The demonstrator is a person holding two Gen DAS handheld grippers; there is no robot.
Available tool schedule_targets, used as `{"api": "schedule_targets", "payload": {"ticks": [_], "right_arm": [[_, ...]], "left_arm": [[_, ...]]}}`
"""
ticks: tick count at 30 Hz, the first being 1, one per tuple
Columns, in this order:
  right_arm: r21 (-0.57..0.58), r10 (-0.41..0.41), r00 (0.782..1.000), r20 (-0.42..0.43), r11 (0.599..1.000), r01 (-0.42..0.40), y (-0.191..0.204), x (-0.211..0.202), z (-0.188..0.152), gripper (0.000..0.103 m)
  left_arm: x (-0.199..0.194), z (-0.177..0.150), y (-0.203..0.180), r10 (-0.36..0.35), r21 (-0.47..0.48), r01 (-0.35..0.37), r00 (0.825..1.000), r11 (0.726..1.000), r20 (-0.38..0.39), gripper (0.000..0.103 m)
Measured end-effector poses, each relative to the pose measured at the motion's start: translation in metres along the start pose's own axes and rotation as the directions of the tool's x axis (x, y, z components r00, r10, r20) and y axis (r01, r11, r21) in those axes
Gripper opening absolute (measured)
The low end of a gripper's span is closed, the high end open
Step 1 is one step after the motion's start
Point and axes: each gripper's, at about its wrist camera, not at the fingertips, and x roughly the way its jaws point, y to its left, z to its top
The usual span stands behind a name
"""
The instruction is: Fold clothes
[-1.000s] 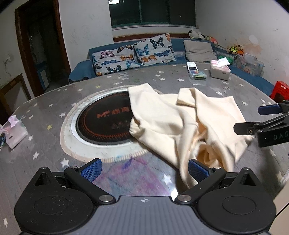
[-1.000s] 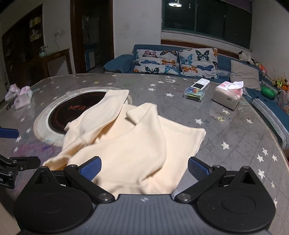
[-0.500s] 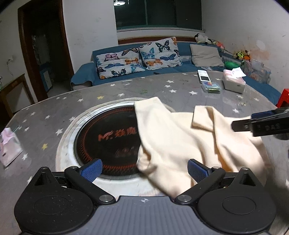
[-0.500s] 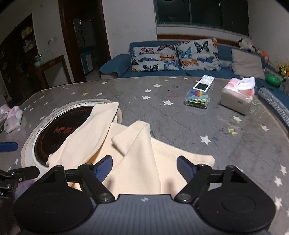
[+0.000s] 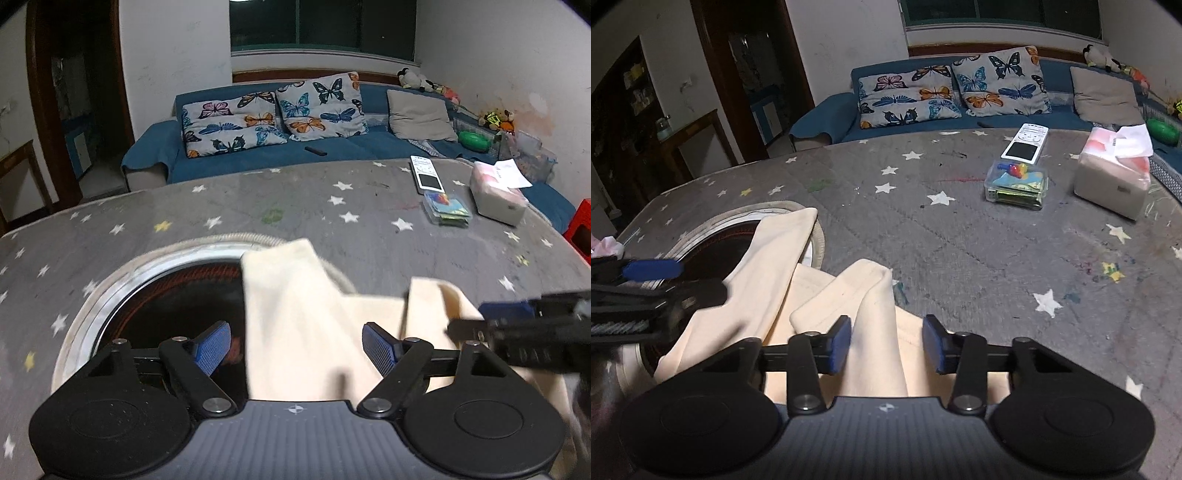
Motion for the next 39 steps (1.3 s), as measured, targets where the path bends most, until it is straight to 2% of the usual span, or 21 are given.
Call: {"api": "schedule_targets", "payload": {"ticks": [1, 3, 6, 11, 14, 19, 21, 23, 24, 26, 27, 33, 39], "right_arm": [[0.003, 0.004, 1.000, 0.001, 1.000, -0.004, 0.000, 0.001, 0.000, 0.037], [0.002, 0.010, 1.000, 0.003, 1.000, -0.010, -0.001, 0.001, 0.000, 0.025], [0.000, 0.019, 1.000, 0.005, 1.000, -0.019, -0.001, 0.002, 0.000, 0.018], [-0.003, 0.033, 0.999, 0.008, 0.999, -0.033, -0.001, 0.002, 0.001, 0.017], [-0.016, 0.036, 0.999, 0.005, 0.999, -0.036, 0.001, 0.003, 0.001, 0.017], [-0.025, 0.041, 0.999, 0.004, 0.999, -0.041, 0.001, 0.004, 0.002, 0.020], [-0.029, 0.041, 0.999, 0.005, 0.999, -0.041, 0.001, 0.005, 0.001, 0.020], [-0.032, 0.041, 0.999, 0.006, 0.999, -0.041, 0.001, 0.006, 0.001, 0.019], [-0.032, 0.040, 0.999, 0.007, 0.999, -0.040, 0.001, 0.006, 0.002, 0.018], [-0.032, 0.037, 0.999, 0.015, 0.999, -0.037, 0.001, 0.004, 0.001, 0.012], [-0.027, 0.038, 0.999, 0.021, 0.999, -0.037, 0.000, 0.003, 0.001, 0.009], [-0.003, 0.011, 0.997, 0.075, 1.000, -0.011, -0.007, -0.020, -0.001, 0.006], [0.032, -0.028, 0.989, 0.148, 0.999, 0.024, -0.019, -0.062, -0.007, 0.006]], "left_arm": [[0.008, 0.004, -0.002, -0.003, 0.000, 0.003, 1.000, 1.000, -0.006, 0.081], [0.021, 0.009, -0.005, -0.001, 0.007, 0.001, 1.000, 1.000, -0.014, 0.080], [0.039, 0.016, -0.010, 0.002, 0.027, -0.002, 1.000, 1.000, -0.013, 0.080], [0.064, 0.025, -0.010, 0.012, 0.008, -0.012, 1.000, 1.000, -0.028, 0.078], [0.079, 0.028, -0.007, 0.024, -0.011, -0.025, 0.998, 1.000, -0.056, 0.073], [0.088, 0.029, -0.002, -0.002, -0.035, 0.000, 0.998, 0.999, -0.069, 0.063], [0.088, 0.029, 0.000, -0.009, -0.036, 0.007, 0.998, 0.999, -0.064, 0.050], [0.087, 0.029, 0.001, -0.014, -0.034, 0.012, 0.998, 0.999, -0.057, 0.043], [0.087, 0.029, 0.002, -0.016, -0.034, 0.014, 0.998, 0.999, -0.053, 0.032], [0.087, 0.028, 0.003, -0.020, -0.032, 0.019, 0.999, 0.999, -0.047, 0.023], [0.086, 0.028, 0.005, -0.024, -0.038, 0.022, 0.999, 0.999, -0.043, 0.015], [0.061, 0.028, 0.024, -0.035, -0.109, 0.036, 0.999, 0.993, 0.014, 0.009], [0.012, 0.023, 0.046, -0.002, -0.147, 0.019, 0.993, 0.989, 0.115, 0.008]]}}
